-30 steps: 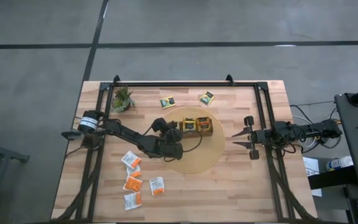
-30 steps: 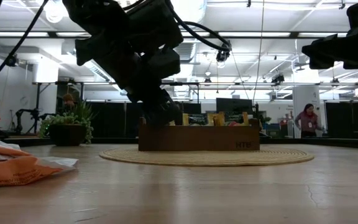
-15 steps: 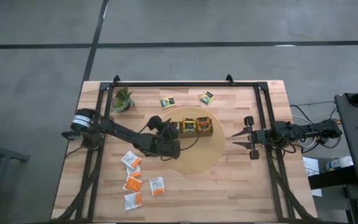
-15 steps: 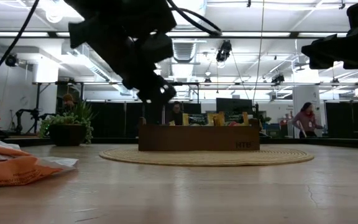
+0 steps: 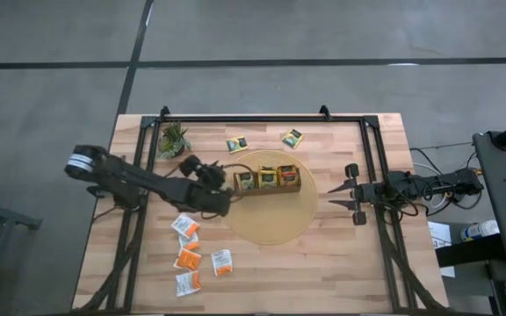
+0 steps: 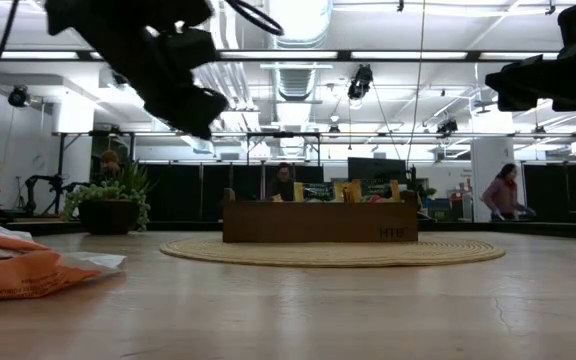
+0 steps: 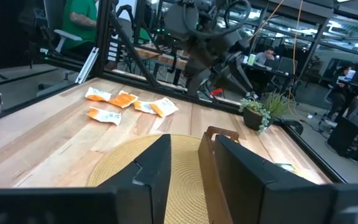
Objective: Pick & Place Tea
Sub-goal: Put the yellow tea bag into the middle section of the wooden organizer
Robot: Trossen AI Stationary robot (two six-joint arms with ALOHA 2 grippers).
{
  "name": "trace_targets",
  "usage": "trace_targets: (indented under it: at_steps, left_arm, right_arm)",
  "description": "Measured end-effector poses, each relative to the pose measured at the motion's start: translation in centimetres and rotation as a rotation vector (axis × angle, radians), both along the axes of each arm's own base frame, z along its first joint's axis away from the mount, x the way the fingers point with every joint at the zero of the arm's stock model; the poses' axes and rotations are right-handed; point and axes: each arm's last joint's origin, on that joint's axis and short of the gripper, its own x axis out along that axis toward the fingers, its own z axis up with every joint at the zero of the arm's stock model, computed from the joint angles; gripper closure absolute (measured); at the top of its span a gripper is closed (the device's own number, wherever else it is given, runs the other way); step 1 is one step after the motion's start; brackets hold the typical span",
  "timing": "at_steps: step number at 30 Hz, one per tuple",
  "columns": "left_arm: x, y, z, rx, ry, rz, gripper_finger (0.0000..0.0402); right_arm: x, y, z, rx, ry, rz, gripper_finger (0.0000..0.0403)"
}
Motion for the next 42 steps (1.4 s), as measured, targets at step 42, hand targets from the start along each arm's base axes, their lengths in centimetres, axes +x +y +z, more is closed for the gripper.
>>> trace_targets:
  at_steps: [42]
  left_arm:
    - [-2.5, 15.2, -2.9, -0.507, -0.311, -0.137, 0.0316]
  right_arm:
    - [0.0, 0.0, 0.0, 0.000, -0.001, 0.000, 0.0280]
